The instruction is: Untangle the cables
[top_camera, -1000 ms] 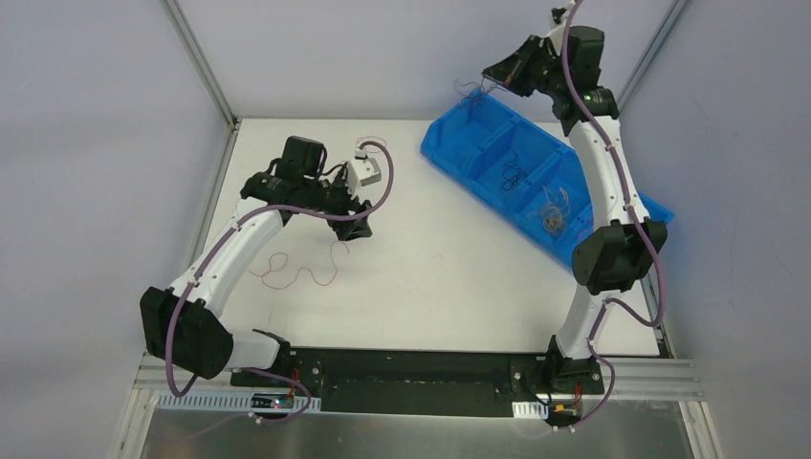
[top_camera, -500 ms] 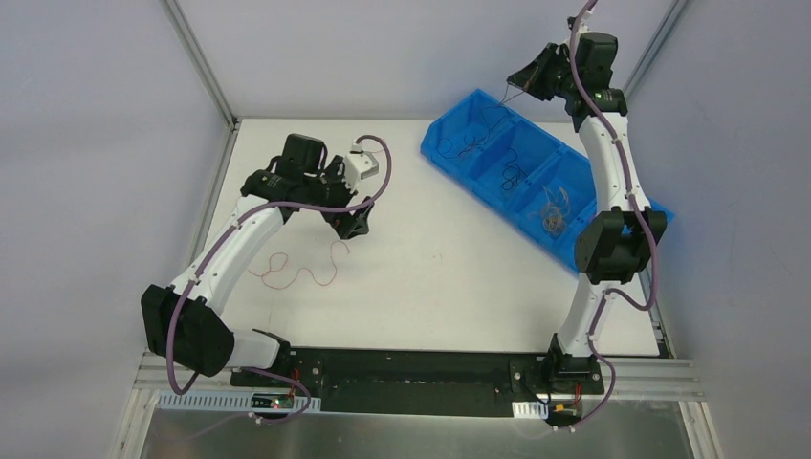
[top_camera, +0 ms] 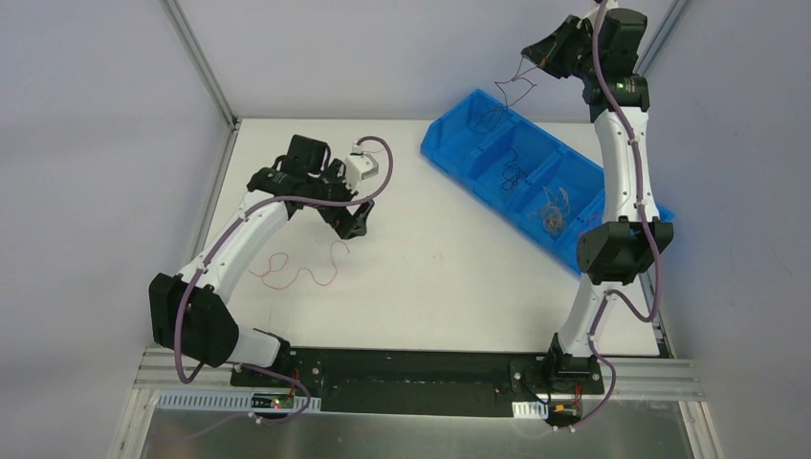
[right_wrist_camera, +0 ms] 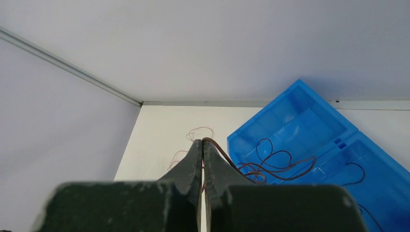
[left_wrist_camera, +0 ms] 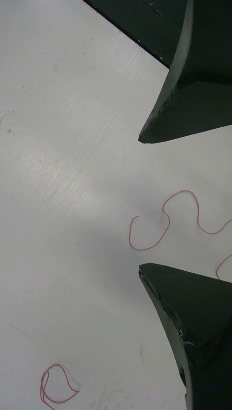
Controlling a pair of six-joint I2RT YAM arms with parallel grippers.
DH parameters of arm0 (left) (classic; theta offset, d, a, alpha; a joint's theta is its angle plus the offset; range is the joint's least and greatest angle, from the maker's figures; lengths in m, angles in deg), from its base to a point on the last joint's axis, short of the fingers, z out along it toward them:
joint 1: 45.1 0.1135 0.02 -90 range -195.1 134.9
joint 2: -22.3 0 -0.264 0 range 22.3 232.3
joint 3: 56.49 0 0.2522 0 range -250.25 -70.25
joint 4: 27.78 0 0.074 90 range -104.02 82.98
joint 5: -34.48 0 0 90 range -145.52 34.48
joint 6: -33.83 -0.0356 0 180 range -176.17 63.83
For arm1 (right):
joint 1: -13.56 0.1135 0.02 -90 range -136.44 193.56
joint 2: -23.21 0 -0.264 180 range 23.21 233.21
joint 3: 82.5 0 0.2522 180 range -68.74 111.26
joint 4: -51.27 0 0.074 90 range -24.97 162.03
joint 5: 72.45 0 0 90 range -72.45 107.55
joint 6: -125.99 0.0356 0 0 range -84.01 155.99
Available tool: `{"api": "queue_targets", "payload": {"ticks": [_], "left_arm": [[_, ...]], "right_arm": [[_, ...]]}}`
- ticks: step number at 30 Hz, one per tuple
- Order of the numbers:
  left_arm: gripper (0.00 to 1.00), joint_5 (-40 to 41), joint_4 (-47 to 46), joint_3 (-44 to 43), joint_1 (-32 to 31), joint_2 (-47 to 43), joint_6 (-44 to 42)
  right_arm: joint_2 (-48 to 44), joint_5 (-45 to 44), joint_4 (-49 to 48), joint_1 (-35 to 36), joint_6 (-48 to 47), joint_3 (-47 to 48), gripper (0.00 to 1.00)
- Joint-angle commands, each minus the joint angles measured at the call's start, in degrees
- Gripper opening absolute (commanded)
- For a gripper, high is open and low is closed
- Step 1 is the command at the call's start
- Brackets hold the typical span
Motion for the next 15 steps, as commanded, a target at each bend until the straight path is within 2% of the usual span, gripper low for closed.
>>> {"api": "queue_targets", "payload": {"ticks": [1,6,9,15], "left_arm": [[0.99,0.54,0.91,-1.59,0.53,1.44,-0.84],[0.99,1.76,0.78,-3.13,0.62,3.35,-0.02],[0.99,2.52,0.41,-5.89,1.62,5.36,4.29],[0.99,1.23,0.38,-10.22,5.54,10.05,11.24]], "right_arm": [[-3.86,-0.85,0.15,-0.72,-0.52,3.10,0.00],[-4.77,-2.56,3.44,-0.90,-3.89,2.97,0.00],[-5.10,-4.14,5.09,-0.89,-6.04,1.82,0.00],[-5.87,-4.66,4.36,-2.01,-11.65,-5.95,0.00]]}}
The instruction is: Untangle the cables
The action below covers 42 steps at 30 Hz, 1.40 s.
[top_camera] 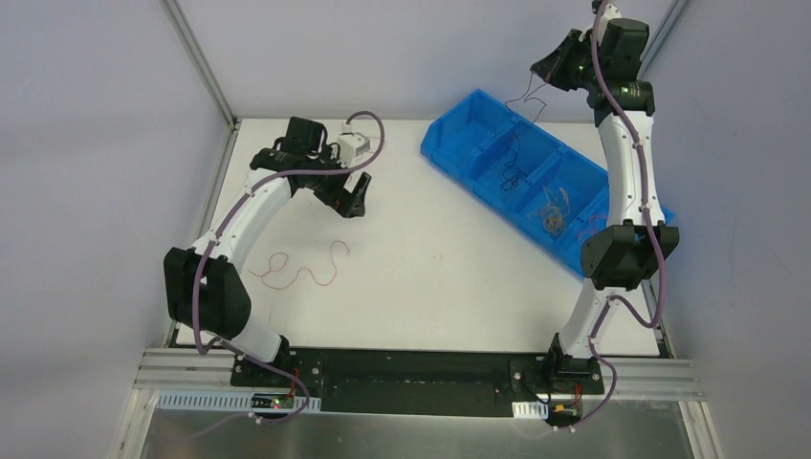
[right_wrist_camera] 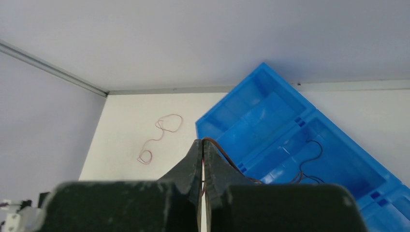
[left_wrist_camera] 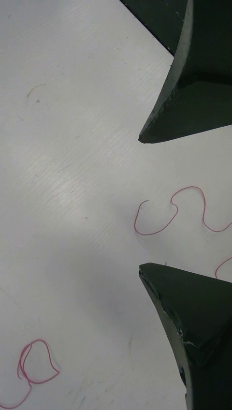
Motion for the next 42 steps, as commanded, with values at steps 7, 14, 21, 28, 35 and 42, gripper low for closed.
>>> {"api": "queue_targets", "payload": {"ticks": [7,14,21,28,35,42], "left_arm": [[0.99,-2.12,0.76,-4.03,8.61,4.86,10.94],[0.96,1.43,10.35,1.07,12.82,3.93,-2.15],[0.96,9.51,16.71,15.37,15.07,-3.77,-15.67],[0.83,8.33,17.28,19.08,23.17,-1.55,-11.58],[0.49,4.15,10.66,21.46,21.69,4.80,-9.62],[0.00,0.16,6.26,13.31,4.62,9.32,-3.33]], "right_arm": [[1.01,-0.98,-0.46,-0.99,-9.67,-8.71,0.00],[2.59,0.43,12.90,-1.03,-16.63,-7.75,0.63],[-3.25,7.25,21.66,0.66,-22.43,-12.41,0.90],[-5.92,12.41,22.35,10.72,-22.73,-23.55,0.91],[-5.06,14.72,22.16,13.37,-21.79,-27.67,0.89],[-7.67,14.73,22.01,10.94,-23.10,-30.90,0.82]]}}
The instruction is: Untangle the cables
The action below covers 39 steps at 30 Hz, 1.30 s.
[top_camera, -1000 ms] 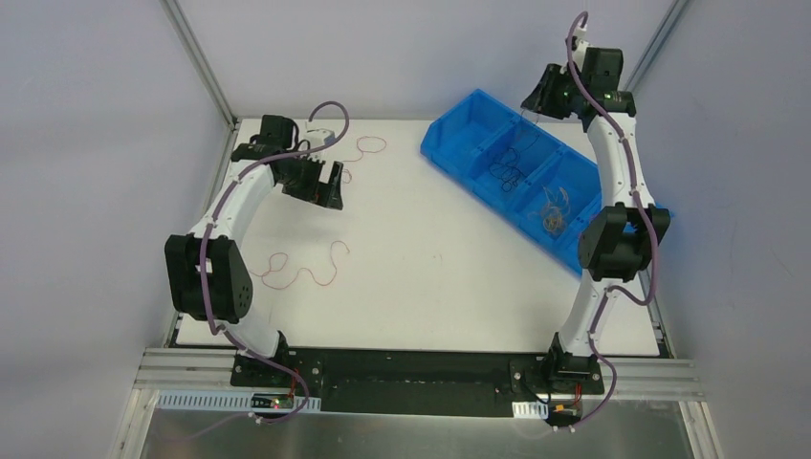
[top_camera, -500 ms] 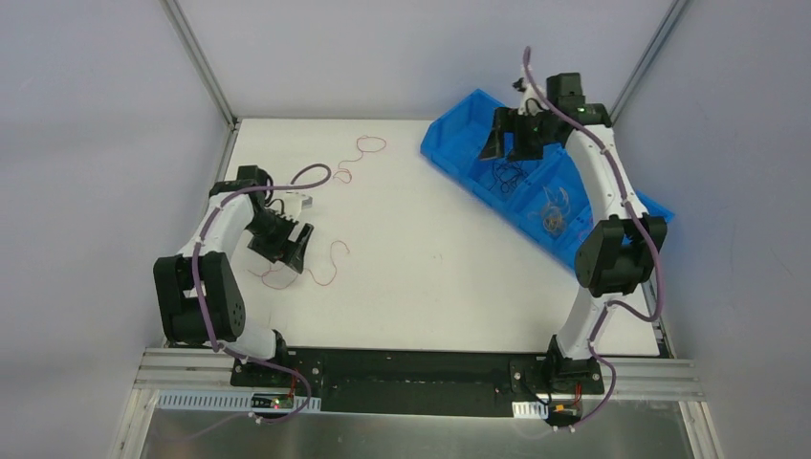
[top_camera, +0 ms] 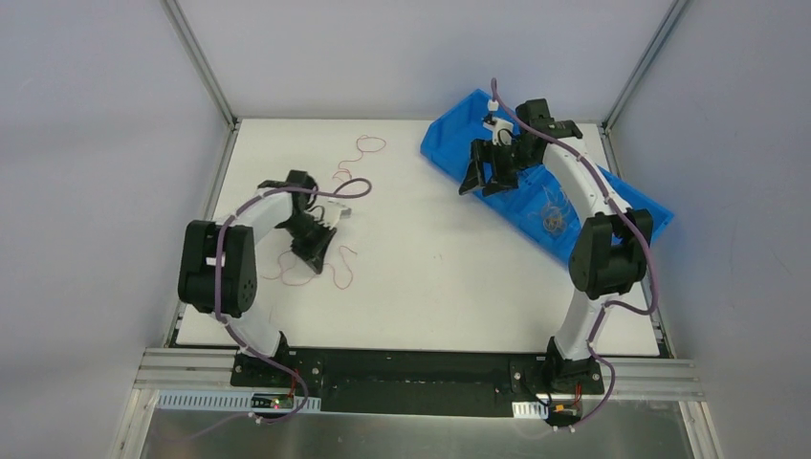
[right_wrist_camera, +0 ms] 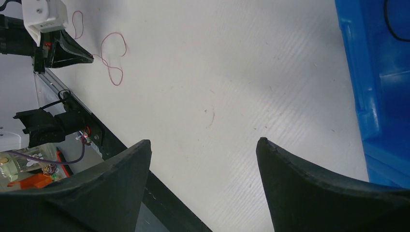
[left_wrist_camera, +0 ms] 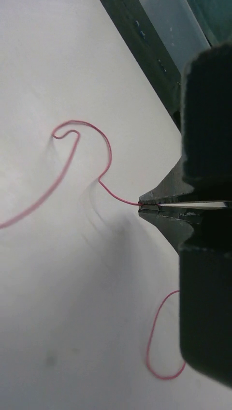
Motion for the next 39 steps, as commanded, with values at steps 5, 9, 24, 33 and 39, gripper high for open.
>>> {"api": "queue_targets", "payload": {"ticks": [5,9,24,33,39], "left_arm": [[0.00,-18.02,-5.88,-20.38,-15.66,7.29,19.82],[0.00,-24.84,-21.23,-25.33,-16.56,10.66,38.09],[0.71,-26.13,-25.20,-9.49,2.03,-1.52,43.77],[0.71,-25.86,-15.06,-7.26,5.63,-7.46,33.35],[0.71,-26.34,-14.93,-7.02,5.56,-7.79,34.15]], "right_arm": [[-5.63,2.12,-1.18,-3.75,-1.52,-0.92,0.81],[-7.67,2.54,-4.83,-3.77,-0.16,-3.40,0.81],[1.64,-12.48,-14.29,10.73,5.79,-3.78,0.90],[5.31,-4.54,-10.08,17.90,-36.18,-5.36,0.96],[9.92,-7.76,-6.57,20.79,-52.85,-0.97,0.98]]}}
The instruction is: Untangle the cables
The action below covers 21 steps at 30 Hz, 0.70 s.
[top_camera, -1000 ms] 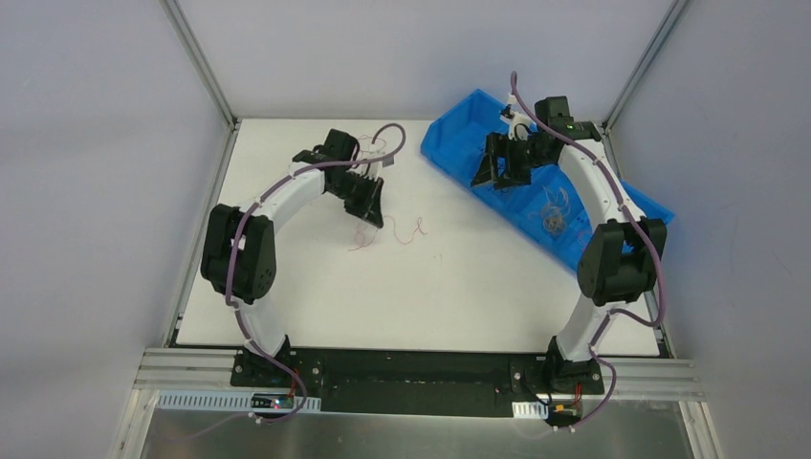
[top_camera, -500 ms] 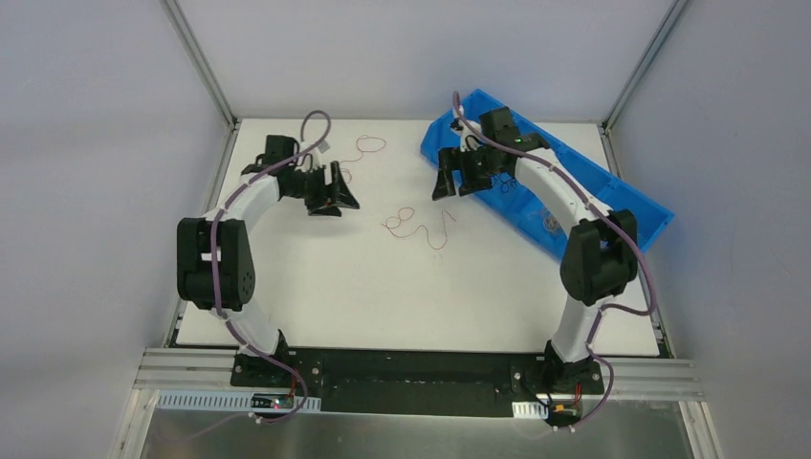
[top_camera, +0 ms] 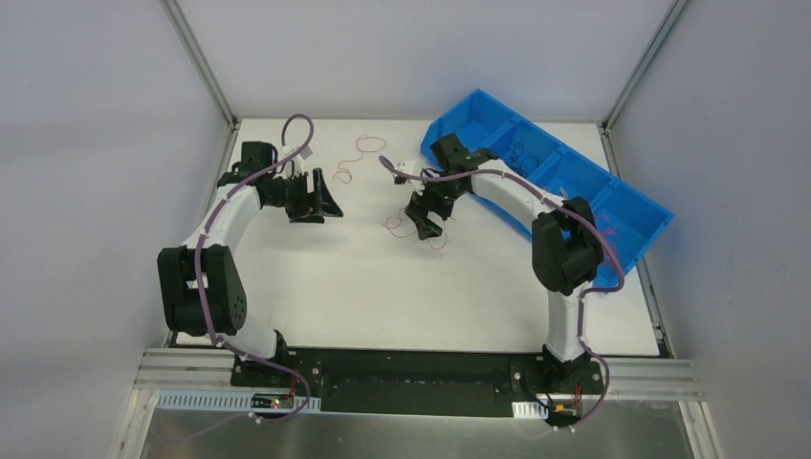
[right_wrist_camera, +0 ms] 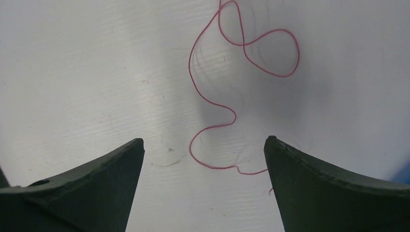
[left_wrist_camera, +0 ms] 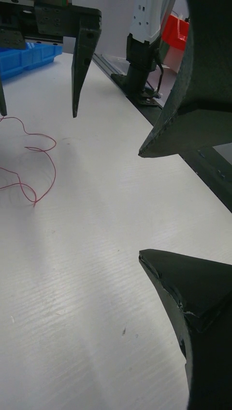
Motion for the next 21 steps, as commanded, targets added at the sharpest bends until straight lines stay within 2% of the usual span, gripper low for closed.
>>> {"api": "queue_targets", "payload": {"ticks": [1,4,7,10,17,21], "left_arm": [[0.71,-1.69,1.92,0.73,-0.05,-1.67,-1.73],[0.71,-1.57,2.00,0.45,-0.03,-2.36,-1.94],[0.71,-1.29,2.14,0.37,-0.05,-2.68,-1.86],[0.71,-1.00,2.35,0.76,-0.07,-3.08,-2.14],[0.71,-2.47,5.46,1.62,-0.03,-3.90,-4.60],[0.72,-1.68,7.09,2.33,-0.04,-5.06,-5.98]], "right_arm": [[3.82,0.07,5.03,1.06,-20.19,5.37,0.98],[7.15,0.50,11.31,1.10,-28.40,8.35,0.98],[8.03,0.69,10.59,1.21,-32.99,7.35,0.98],[9.23,1.04,7.27,1.52,-33.34,6.98,0.98],[16.29,2.81,8.31,2.27,-31.67,15.91,0.90],[18.44,3.74,6.08,2.53,-31.71,17.08,0.88]]}}
